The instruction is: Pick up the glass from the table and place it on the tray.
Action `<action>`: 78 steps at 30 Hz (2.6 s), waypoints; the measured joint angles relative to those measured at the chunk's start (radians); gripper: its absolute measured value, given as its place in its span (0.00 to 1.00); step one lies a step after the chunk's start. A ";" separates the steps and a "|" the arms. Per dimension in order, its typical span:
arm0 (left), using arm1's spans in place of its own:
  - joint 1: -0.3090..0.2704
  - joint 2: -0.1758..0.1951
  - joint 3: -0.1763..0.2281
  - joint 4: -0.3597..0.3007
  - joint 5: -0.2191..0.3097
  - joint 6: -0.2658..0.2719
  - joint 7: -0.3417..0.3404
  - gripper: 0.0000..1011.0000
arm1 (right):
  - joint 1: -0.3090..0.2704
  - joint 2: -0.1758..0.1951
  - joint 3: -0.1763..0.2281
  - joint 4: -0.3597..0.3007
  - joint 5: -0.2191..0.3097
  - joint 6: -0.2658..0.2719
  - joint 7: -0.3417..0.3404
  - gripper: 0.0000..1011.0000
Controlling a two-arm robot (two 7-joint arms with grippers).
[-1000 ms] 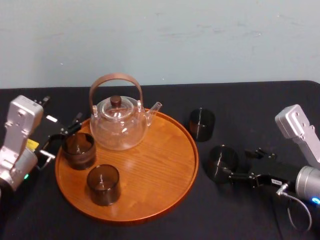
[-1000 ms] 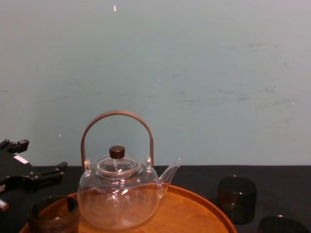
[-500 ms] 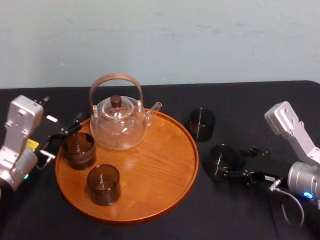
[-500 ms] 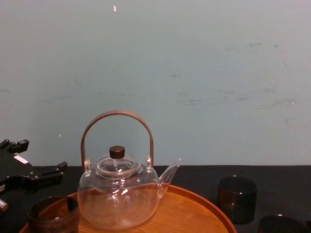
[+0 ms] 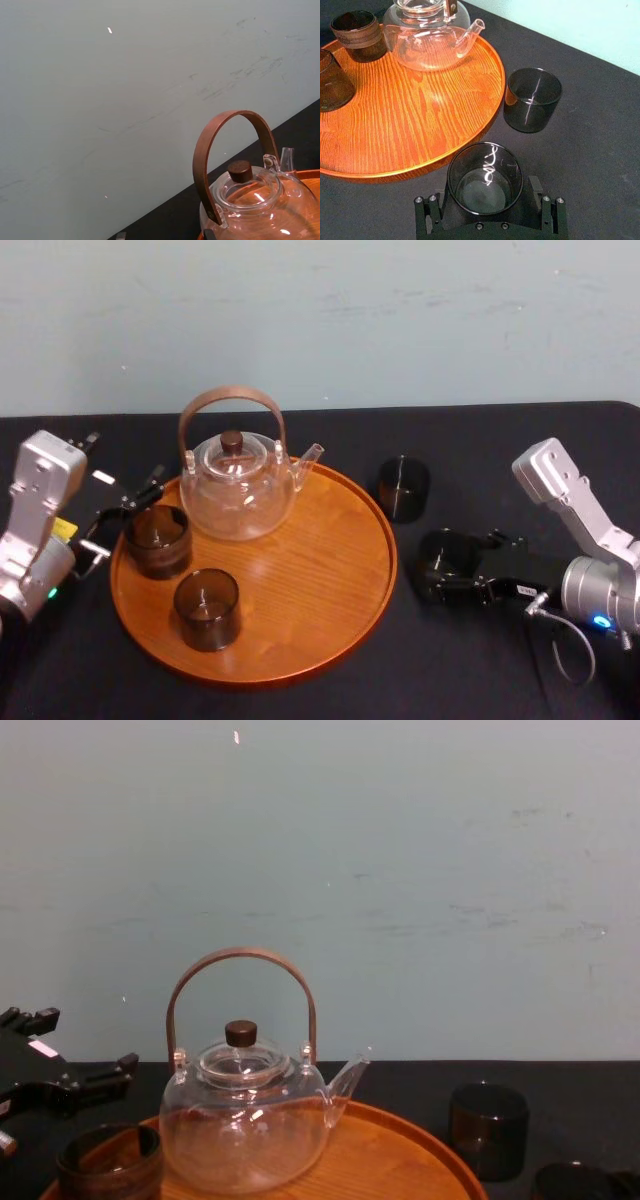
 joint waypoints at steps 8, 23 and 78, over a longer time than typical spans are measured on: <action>0.000 0.000 0.000 0.000 0.000 0.000 0.000 0.99 | 0.015 -0.008 -0.011 0.010 -0.008 0.002 0.004 0.99; 0.000 0.000 0.000 0.000 0.000 0.000 0.000 0.99 | 0.023 -0.010 -0.023 0.011 -0.020 -0.007 0.012 0.99; 0.000 0.000 0.000 0.000 0.000 0.000 0.000 0.99 | 0.061 0.060 -0.016 -0.112 0.047 -0.056 0.084 0.89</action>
